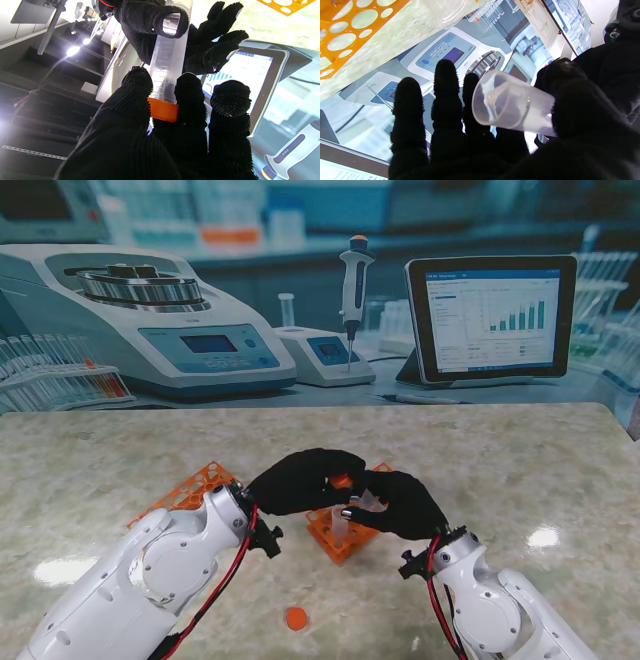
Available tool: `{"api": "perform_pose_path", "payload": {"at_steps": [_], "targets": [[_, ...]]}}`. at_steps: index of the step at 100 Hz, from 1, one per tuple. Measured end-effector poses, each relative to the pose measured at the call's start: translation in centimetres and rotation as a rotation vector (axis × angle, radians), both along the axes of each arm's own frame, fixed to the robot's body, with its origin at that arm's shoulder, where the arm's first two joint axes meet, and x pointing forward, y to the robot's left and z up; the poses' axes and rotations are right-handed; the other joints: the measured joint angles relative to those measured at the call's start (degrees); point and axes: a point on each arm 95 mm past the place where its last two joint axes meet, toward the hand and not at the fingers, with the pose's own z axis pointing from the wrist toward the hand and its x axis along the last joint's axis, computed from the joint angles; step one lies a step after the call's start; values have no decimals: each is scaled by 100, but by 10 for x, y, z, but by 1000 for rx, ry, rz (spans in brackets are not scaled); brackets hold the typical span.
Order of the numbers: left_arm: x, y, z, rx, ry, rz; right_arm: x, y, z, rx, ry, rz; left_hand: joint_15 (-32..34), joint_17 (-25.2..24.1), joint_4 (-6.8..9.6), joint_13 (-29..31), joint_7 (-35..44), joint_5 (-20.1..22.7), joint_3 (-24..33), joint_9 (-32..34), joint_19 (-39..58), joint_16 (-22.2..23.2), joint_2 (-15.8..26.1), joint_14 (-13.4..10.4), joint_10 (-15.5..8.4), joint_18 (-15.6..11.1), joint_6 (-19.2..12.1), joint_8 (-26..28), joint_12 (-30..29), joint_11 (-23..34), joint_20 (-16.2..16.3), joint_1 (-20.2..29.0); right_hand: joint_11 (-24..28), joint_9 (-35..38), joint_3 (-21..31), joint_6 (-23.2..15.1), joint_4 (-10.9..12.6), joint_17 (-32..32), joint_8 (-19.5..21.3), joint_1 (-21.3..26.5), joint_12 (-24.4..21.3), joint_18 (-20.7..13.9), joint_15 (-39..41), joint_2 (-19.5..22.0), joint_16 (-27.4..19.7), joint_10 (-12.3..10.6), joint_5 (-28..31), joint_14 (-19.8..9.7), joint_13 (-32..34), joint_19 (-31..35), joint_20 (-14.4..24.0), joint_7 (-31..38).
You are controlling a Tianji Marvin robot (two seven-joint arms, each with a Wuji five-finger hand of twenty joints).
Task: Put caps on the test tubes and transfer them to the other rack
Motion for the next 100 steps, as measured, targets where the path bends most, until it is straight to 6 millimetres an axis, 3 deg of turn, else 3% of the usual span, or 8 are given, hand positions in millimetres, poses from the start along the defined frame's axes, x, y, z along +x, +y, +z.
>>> {"api": "perform_pose_path", "payload": {"at_steps": [44, 100], "targets": [[-2, 10, 8, 42, -11, -4, 0, 0, -2, -39, 20, 29, 22, 1, 0, 0, -72, 9, 0, 0, -25, -3, 0, 0, 0, 0, -2, 282, -129, 62, 0, -1, -585, -775, -249, 214, 0, -1237, -582, -391, -901, 199, -747, 146, -881, 64, -441, 275, -1307, -716, -481, -668], [-2, 14, 11, 39, 2, -12, 3, -3, -2, -58, 13, 12, 75, 1, 0, 1, -223, 70, 0, 0, -67, -6, 0, 0, 1, 0, -3, 440, -148, 131, 0, -2, -1009, -1573, -171, 383, -4, -2035, -1023, -1886, -1888, 273, -1430, 569, -2258, 76, -1013, 435, -2606, -1615, -1686, -920]]}}
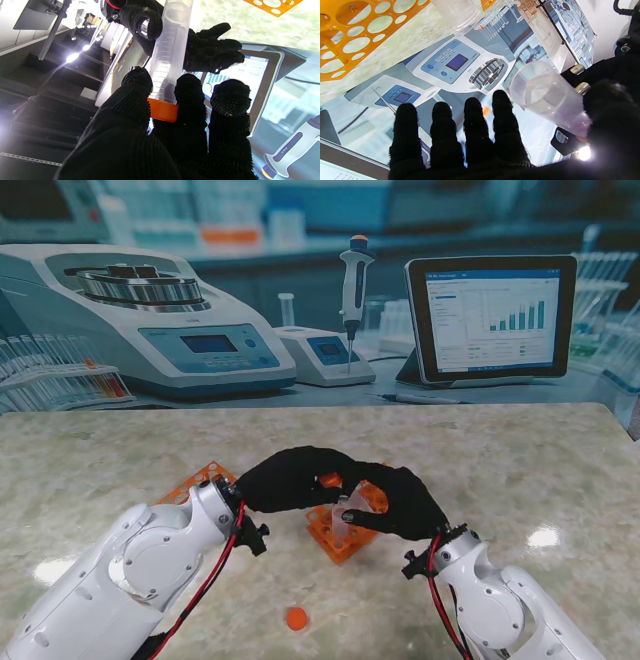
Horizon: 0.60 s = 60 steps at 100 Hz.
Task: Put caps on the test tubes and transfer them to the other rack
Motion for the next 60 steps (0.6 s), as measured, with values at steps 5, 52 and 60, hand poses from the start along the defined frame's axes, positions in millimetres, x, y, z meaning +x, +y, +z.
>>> {"api": "perform_pose_path", "payload": {"at_steps": [5, 52, 60], "targets": [[0, 0, 0, 4, 1, -2, 0, 0, 0, -3, 8, 2, 3, 0, 0, 0, -226, 96, 0, 0, 0, 0, 0, 0, 0, 0, -2, 159, -3, 0, 0, 0, -16, -85, 5, 12, -7, -44, -3, -119, -35, 4, -4, 96, -27, 3, -33, 4, -62, -14, -67, 25], [0, 6, 2, 33, 3, -5, 4, -1, -1, -26, 16, -22, 7, 0, -1, 0, -343, 161, 0, 0, -7, 0, -3, 0, 0, 0, -3, 238, -12, 4, 0, -1, -54, -318, 116, 142, -210, -257, -135, -699, -146, 9, -4, 270, -278, 62, -155, 9, -356, -98, -428, -106], [0, 9, 1, 35, 2, 1, 5, -2, -1, -30, 16, -30, 7, 0, -1, 0, -345, 162, 0, 0, -9, 0, -4, 0, 0, 0, -3, 239, -13, 4, 0, -1, -62, -318, 116, 142, -211, -262, -136, -700, -147, 9, -4, 270, -278, 62, -155, 9, -356, -141, -432, -106]]}}
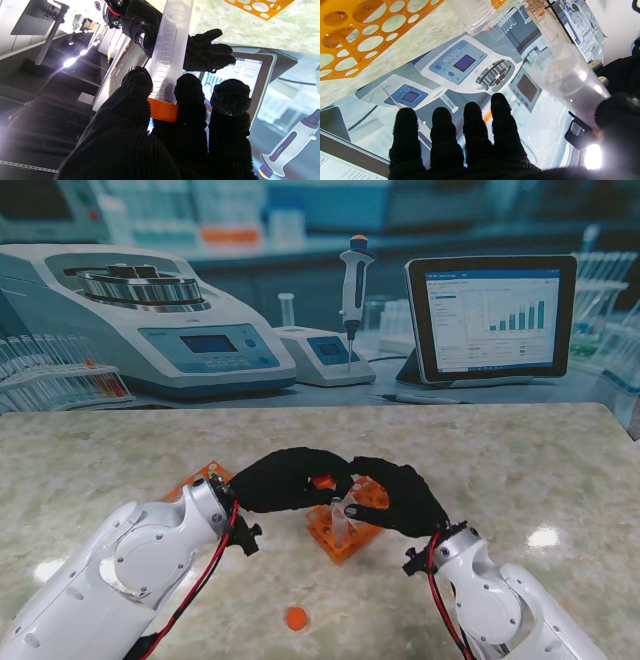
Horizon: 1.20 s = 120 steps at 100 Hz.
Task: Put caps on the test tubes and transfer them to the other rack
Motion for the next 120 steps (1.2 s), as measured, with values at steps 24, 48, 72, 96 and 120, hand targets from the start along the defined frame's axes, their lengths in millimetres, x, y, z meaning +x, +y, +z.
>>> {"api": "perform_pose_path", "payload": {"at_steps": [24, 48, 72, 96, 120], "targets": [[0, 9, -1, 14, -5, 20, 4, -1, -2, -5, 8, -13, 4, 0, 0, 0, -1, 1, 0, 0, -12, -1, 0, 0, 0, 0, 0, 12, -1, 5, 0, 0, 0, 0, 140, 0, 0, -1, -2, -3, -1, 1, 0, 11, -1, 0, 0, 0, 0, -1, -5, -1], [0, 23, -1, 38, -16, 55, 5, -1, -2, -7, 7, -24, 6, -7, 0, 0, -10, 1, 0, 0, -15, -1, -1, 0, 0, 0, -1, 39, -1, 8, 0, 0, 0, 0, 142, 0, 0, -4, -2, -3, -1, 1, 0, 12, -1, 0, 0, 0, 0, -2, -7, -1], [1, 41, -3, 64, -27, 104, 6, -2, -2, -16, 13, -18, 8, -29, 0, 0, -11, 1, 0, 0, -16, -1, -1, 0, 0, 1, -1, 40, -1, 12, 0, 0, 4, 0, 143, 0, 0, -5, -3, -3, -1, 1, 1, 12, -1, 0, 2, 0, 0, -2, -9, -1], [2, 63, -6, 89, -32, 163, 6, 0, 4, -78, 58, 44, 9, -39, -1, 0, -11, 1, 0, 0, -16, -1, -1, 0, 0, 2, -1, 42, -1, 13, 0, 0, 63, 2, 143, -80, 0, -5, 3, -3, -1, 1, 6, 12, -1, 0, 6, 0, 6, -2, -9, 5], [3, 78, -10, 106, -32, 203, 13, 1, 16, -132, 83, 103, 10, -91, -1, 0, -11, 1, 0, 0, -16, -1, -1, 0, 0, 6, -1, 47, -1, 15, 0, 0, 149, 186, 143, -205, 0, 27, 86, 2, 109, 1, 25, 12, 79, 0, 13, 0, 196, 28, -9, 101]]}}
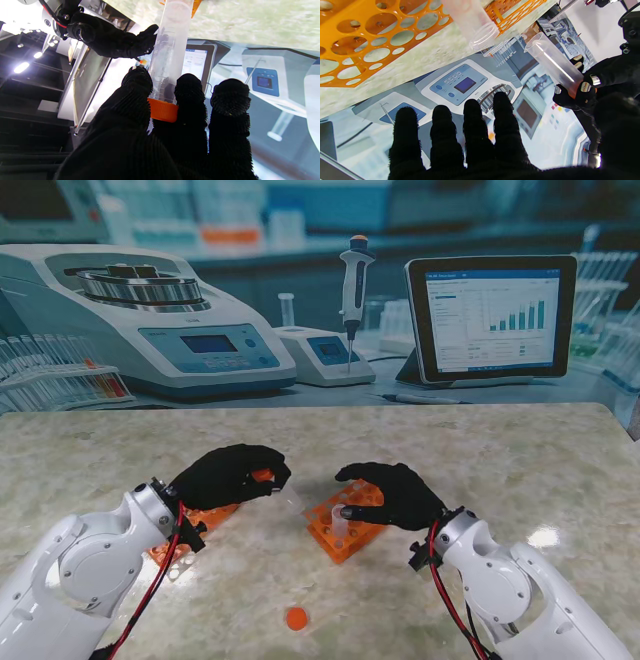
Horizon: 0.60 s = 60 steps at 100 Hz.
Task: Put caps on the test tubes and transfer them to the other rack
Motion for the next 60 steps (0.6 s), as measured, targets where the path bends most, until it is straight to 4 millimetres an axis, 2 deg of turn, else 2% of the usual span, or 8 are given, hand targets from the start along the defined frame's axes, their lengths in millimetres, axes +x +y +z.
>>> {"api": "perform_pose_path", "payload": {"at_steps": [32, 60], "targets": [[2, 14, -5, 21, 5, 37, 23, 4, 25, -65, 33, 60, 2, -3, 0, 0, -1, 0, 0, 0, 0, 0, 0, 0, 0, 21, -1, 2, 0, 1, 0, 0, 134, 270, 8, -138, 0, 121, 194, 79, 192, 41, 139, 1, 193, -3, 245, -4, 304, 60, 9, 196], [4, 24, -8, 33, 7, 64, 46, 10, 50, -118, 58, 99, 4, -16, 0, 0, -1, 0, 0, 0, 0, 0, 0, 1, 0, 23, 0, 3, 0, 2, 0, 0, 135, 373, 3, -201, 0, 171, 195, 229, 338, 43, 172, 1, 397, -3, 244, -82, 481, 64, 91, 231]]}}
